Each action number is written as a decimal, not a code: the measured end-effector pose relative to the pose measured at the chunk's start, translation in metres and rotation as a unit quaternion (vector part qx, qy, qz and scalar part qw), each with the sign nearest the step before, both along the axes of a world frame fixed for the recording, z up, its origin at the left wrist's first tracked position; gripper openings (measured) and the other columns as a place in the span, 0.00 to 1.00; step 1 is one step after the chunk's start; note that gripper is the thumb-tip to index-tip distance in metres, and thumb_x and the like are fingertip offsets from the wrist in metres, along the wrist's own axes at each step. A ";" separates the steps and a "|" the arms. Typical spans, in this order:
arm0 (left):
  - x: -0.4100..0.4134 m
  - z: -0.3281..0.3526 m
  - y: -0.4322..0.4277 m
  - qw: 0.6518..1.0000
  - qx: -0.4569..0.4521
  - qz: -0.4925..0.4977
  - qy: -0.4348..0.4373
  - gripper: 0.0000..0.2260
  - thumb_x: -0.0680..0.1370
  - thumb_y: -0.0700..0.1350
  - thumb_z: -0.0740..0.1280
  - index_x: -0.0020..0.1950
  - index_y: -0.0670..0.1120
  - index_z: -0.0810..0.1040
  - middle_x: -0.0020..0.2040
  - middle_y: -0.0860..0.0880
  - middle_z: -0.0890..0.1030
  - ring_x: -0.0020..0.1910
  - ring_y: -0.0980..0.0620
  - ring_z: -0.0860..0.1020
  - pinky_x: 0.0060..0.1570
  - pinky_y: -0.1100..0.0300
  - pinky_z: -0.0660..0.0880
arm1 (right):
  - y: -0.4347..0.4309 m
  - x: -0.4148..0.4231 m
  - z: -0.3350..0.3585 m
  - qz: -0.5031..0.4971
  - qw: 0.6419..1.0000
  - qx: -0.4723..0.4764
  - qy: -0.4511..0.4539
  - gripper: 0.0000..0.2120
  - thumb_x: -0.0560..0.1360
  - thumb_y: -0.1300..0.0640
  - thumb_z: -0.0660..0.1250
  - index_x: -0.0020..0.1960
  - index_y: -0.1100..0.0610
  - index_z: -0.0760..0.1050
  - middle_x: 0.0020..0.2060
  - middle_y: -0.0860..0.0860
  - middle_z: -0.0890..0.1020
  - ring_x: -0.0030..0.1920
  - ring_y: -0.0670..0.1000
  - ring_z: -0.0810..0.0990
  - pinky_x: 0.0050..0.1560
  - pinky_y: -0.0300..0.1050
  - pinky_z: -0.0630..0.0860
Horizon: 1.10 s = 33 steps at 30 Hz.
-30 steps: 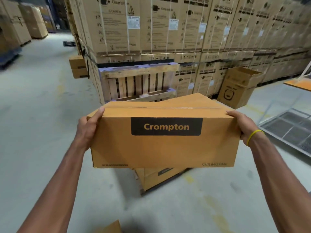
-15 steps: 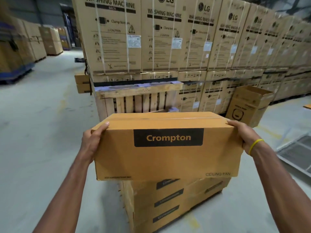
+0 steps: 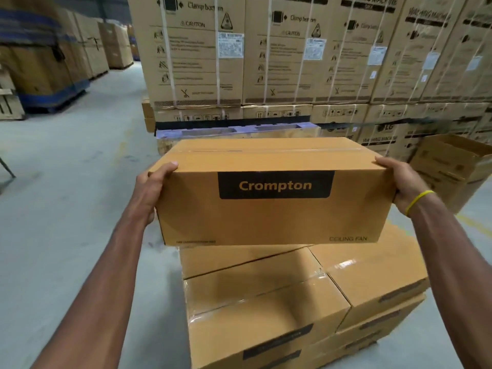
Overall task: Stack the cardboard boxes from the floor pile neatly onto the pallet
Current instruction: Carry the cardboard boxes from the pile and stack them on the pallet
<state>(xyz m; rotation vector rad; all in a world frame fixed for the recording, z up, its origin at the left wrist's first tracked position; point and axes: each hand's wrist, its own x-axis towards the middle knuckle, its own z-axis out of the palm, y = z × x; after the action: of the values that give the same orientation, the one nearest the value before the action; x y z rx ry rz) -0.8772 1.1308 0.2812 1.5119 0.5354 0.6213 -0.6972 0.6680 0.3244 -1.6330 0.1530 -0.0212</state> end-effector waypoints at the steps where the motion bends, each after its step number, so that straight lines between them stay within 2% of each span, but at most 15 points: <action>1: 0.012 -0.001 0.003 1.000 -0.001 0.002 0.005 0.29 0.74 0.62 0.73 0.71 0.50 0.77 0.63 0.49 0.78 0.58 0.50 0.75 0.46 0.58 0.69 | 0.006 0.022 -0.004 0.010 1.000 0.004 0.000 0.30 0.67 0.38 0.73 0.64 0.52 0.78 0.56 0.53 0.82 0.54 0.53 0.77 0.48 0.49 0.72; 3: 0.034 -0.003 0.010 1.000 0.000 0.003 0.020 0.25 0.73 0.62 0.74 0.67 0.53 0.78 0.62 0.51 0.79 0.57 0.52 0.76 0.51 0.55 0.70 | 0.020 0.066 -0.011 0.034 0.999 0.006 0.000 0.31 0.64 0.37 0.74 0.62 0.52 0.79 0.56 0.53 0.82 0.54 0.54 0.78 0.48 0.50 0.72; 5: 0.057 -0.006 0.015 0.999 0.005 0.013 0.036 0.27 0.70 0.63 0.75 0.66 0.56 0.77 0.59 0.56 0.79 0.57 0.54 0.75 0.55 0.51 0.70 | 0.037 0.111 -0.017 0.064 0.998 0.005 0.017 0.31 0.63 0.36 0.74 0.61 0.51 0.80 0.54 0.53 0.83 0.54 0.55 0.79 0.47 0.51 0.72; 8: 0.086 -0.013 0.028 0.998 0.004 0.043 0.035 0.29 0.67 0.61 0.75 0.67 0.55 0.80 0.57 0.58 0.82 0.54 0.57 0.78 0.51 0.55 0.72 | 0.064 0.170 -0.030 0.114 0.993 0.012 0.027 0.25 0.68 0.39 0.73 0.60 0.51 0.81 0.49 0.53 0.83 0.54 0.57 0.80 0.48 0.52 0.74; 11: 0.111 -0.025 0.037 0.996 0.004 0.085 0.028 0.30 0.68 0.60 0.75 0.66 0.49 0.78 0.55 0.55 0.81 0.52 0.54 0.78 0.50 0.54 0.73 | 0.088 0.221 -0.043 0.148 0.988 0.028 0.017 0.25 0.69 0.40 0.73 0.61 0.52 0.81 0.53 0.54 0.84 0.59 0.58 0.80 0.56 0.54 0.75; 14: 0.131 -0.038 0.046 0.994 0.008 0.109 0.016 0.28 0.70 0.57 0.75 0.66 0.48 0.74 0.53 0.55 0.79 0.50 0.56 0.76 0.50 0.54 0.72 | 0.111 0.262 -0.062 0.194 0.980 0.030 0.016 0.24 0.69 0.39 0.72 0.62 0.47 0.82 0.55 0.52 0.85 0.60 0.58 0.80 0.60 0.57 0.74; 16: 0.145 -0.048 0.054 0.993 0.007 0.119 0.015 0.21 0.75 0.53 0.75 0.64 0.49 0.74 0.53 0.55 0.78 0.50 0.56 0.76 0.50 0.54 0.72 | 0.126 0.284 -0.074 0.208 0.977 0.043 0.010 0.21 0.72 0.41 0.71 0.62 0.47 0.82 0.53 0.51 0.86 0.55 0.55 0.82 0.56 0.54 0.78; 19: 0.162 -0.058 0.069 0.990 0.003 0.140 0.013 0.11 0.77 0.49 0.75 0.56 0.52 0.77 0.51 0.55 0.79 0.48 0.56 0.76 0.47 0.54 0.71 | 0.146 0.309 -0.089 0.214 0.974 0.072 0.025 0.14 0.78 0.51 0.69 0.62 0.54 0.82 0.44 0.50 0.87 0.45 0.53 0.83 0.39 0.43 0.80; 21: 0.175 -0.064 0.080 0.989 -0.005 0.148 0.012 0.08 0.78 0.48 0.74 0.54 0.52 0.77 0.51 0.55 0.79 0.48 0.57 0.76 0.48 0.54 0.71 | 0.159 0.324 -0.100 0.229 0.971 0.062 0.032 0.15 0.79 0.51 0.68 0.64 0.53 0.81 0.48 0.51 0.87 0.49 0.55 0.83 0.42 0.47 0.79; 24: 0.193 -0.074 0.096 0.989 -0.005 0.144 0.023 0.06 0.80 0.45 0.72 0.53 0.53 0.78 0.52 0.57 0.80 0.49 0.58 0.77 0.49 0.56 0.72 | 0.176 0.343 -0.113 0.252 0.966 0.041 0.036 0.16 0.81 0.52 0.65 0.68 0.51 0.78 0.55 0.51 0.86 0.52 0.52 0.82 0.44 0.47 0.77; 28: 0.220 -0.096 0.128 0.993 0.002 0.107 0.044 0.08 0.80 0.44 0.71 0.58 0.52 0.80 0.53 0.56 0.82 0.50 0.57 0.79 0.53 0.55 0.73 | 0.202 0.370 -0.131 0.243 0.969 0.012 0.042 0.18 0.82 0.51 0.66 0.71 0.48 0.75 0.57 0.50 0.85 0.52 0.52 0.82 0.44 0.47 0.77; 33: 0.263 -0.155 0.175 0.994 0.006 0.078 0.071 0.16 0.79 0.44 0.73 0.66 0.50 0.80 0.59 0.51 0.84 0.57 0.50 0.81 0.62 0.51 0.75 | 0.237 0.411 -0.188 0.226 0.972 -0.032 0.049 0.19 0.82 0.51 0.66 0.72 0.45 0.73 0.58 0.49 0.84 0.56 0.54 0.82 0.45 0.50 0.78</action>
<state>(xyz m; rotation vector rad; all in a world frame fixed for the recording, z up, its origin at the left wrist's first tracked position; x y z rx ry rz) -0.6144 1.3056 0.1264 1.5441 0.7657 0.6407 -0.2865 0.9052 0.1367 -1.7021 -0.1483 0.4066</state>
